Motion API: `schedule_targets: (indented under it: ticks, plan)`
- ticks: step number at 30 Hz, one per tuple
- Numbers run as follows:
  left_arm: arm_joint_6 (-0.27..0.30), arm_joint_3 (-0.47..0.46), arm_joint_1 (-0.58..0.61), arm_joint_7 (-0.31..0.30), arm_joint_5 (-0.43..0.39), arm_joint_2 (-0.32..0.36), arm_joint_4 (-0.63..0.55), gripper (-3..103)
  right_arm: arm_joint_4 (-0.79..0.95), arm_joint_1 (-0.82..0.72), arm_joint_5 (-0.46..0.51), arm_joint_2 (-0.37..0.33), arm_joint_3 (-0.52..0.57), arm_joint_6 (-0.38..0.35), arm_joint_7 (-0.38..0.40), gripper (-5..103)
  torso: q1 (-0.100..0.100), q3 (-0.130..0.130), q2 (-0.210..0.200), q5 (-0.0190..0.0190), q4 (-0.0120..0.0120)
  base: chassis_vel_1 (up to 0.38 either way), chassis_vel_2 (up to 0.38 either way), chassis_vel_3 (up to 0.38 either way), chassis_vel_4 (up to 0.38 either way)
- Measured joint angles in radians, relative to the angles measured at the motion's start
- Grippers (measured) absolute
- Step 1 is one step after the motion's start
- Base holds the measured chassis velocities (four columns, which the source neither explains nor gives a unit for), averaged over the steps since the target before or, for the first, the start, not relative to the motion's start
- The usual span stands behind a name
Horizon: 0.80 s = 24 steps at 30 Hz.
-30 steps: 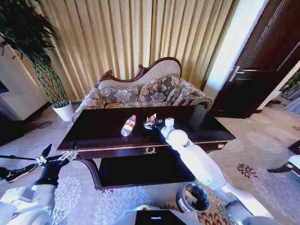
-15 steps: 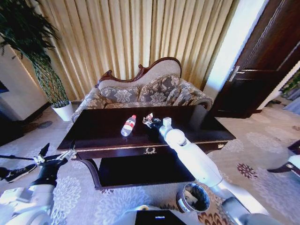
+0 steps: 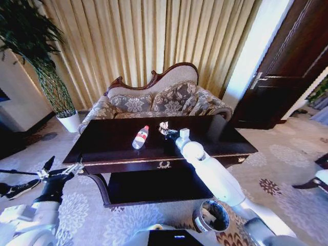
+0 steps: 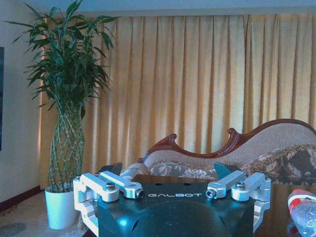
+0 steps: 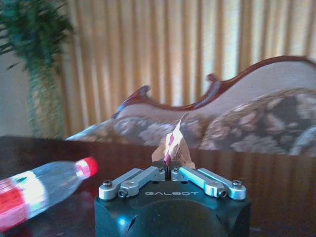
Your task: Move to the front of the table and place the trash on the table into the trash bin.
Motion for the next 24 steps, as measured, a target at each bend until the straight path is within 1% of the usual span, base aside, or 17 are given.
schedule_targets:
  ticks: [1,2,4,5,6,7,8,9,10,12,13,15,17,18,21,22,24]
  plan:
    - [0.002,0.004,-0.003,-0.001,-0.004,0.001,0.0,100,0.029,-0.034,-0.003,-0.011,0.046,0.009,0.011,1,0.0,0.0,0.0,-0.0003,-0.0001,0.0,0.0,0.0,0.0]
    - [0.002,0.004,-0.003,-0.001,-0.004,0.001,0.0,100,0.029,-0.034,-0.003,-0.011,0.046,0.009,0.011,1,0.0,0.0,0.0,-0.0003,-0.0001,0.0,0.0,0.0,0.0]
    - [0.006,0.009,-0.008,-0.003,-0.013,0.002,0.0,100,0.087,-0.103,-0.004,-0.028,0.119,0.022,0.033,1,0.0,0.0,0.0,0.0,-0.0006,0.0,0.0,0.0,0.0]
    - [0.011,0.011,-0.011,-0.005,-0.02,0.002,0.0,100,0.119,-0.14,-0.004,-0.039,0.149,0.032,0.043,1,0.0,0.0,0.0,0.0003,-0.0004,0.0,0.0,0.0,0.0]
    - [0.014,0.011,-0.015,-0.006,-0.026,0.002,0.0,100,0.16,-0.19,-0.006,-0.053,0.182,0.047,0.053,1,0.0,0.0,0.0,-0.0003,-0.0004,0.0,0.0,0.0,0.0]
    - [0.014,0.011,-0.015,-0.006,-0.026,0.002,0.0,100,0.16,-0.19,-0.006,-0.053,0.182,0.047,0.053,1,0.0,0.0,0.0,-0.0003,-0.0004,0.0,0.0,0.0,0.0]
    - [0.016,0.012,-0.017,-0.006,-0.031,0.004,0.0,100,0.195,-0.239,-0.008,-0.063,0.207,0.063,0.059,1,0.0,0.0,0.0,-0.0002,0.0001,0.0,0.0,0.0,0.0]
    - [0.017,0.012,-0.02,-0.007,-0.035,0.006,0.0,100,0.223,-0.282,-0.009,-0.071,0.227,0.073,0.062,1,0.0,0.0,0.0,0.0,-0.0001,0.0,0.0,0.0,0.0]
    - [0.018,0.012,-0.025,-0.007,-0.043,0.011,0.0,100,0.269,-0.361,-0.013,-0.078,0.266,0.089,0.067,1,0.0,0.0,0.0,-0.0001,-0.0002,0.0,0.0,0.0,0.0]
    - [0.019,0.012,-0.033,-0.008,-0.05,0.02,0.0,100,0.323,-0.465,-0.029,-0.077,0.323,0.119,0.067,1,0.0,0.0,0.0,0.0,-0.0007,0.0,0.0,0.0,0.0]
    - [0.019,0.012,-0.033,-0.008,-0.05,0.02,0.0,100,0.323,-0.465,-0.029,-0.077,0.323,0.119,0.067,1,0.0,0.0,0.0,0.0,-0.0007,0.0,0.0,0.0,0.0]
    - [0.02,0.012,-0.037,-0.007,-0.06,0.027,0.0,100,0.367,-0.55,-0.048,-0.064,0.385,0.144,0.062,1,0.0,0.0,0.0,-0.0001,-0.0003,0.0,0.0,0.0,0.0]
    - [0.022,0.011,-0.037,-0.01,-0.074,0.034,0.0,100,0.418,-0.643,-0.054,-0.049,0.457,0.163,0.039,1,0.0,0.0,0.0,0.0,0.0002,0.0,0.0,0.0,0.0]
    - [0.022,0.011,-0.037,-0.01,-0.074,0.034,0.0,100,0.418,-0.643,-0.054,-0.049,0.457,0.163,0.039,1,0.0,0.0,0.0,0.0,0.0002,0.0,0.0,0.0,0.0]
    - [0.024,0.007,-0.035,-0.01,-0.089,0.046,0.007,100,0.503,-0.801,-0.055,-0.033,0.572,0.196,0.002,1,0.0,0.0,0.0,0.0,-0.0003,0.0,0.0,0.0,0.0]
    - [0.024,0.007,-0.035,-0.01,-0.089,0.046,0.007,100,0.503,-0.801,-0.055,-0.033,0.572,0.196,0.002,1,0.0,0.0,0.0,0.0,-0.0003,0.0,0.0,0.0,0.0]
    - [0.025,0.004,-0.032,-0.009,-0.096,0.051,0.011,100,0.555,-0.889,-0.048,-0.028,0.633,0.222,-0.018,1,0.0,0.0,0.0,-0.0003,-0.0005,0.0,0.0,0.0,0.0]
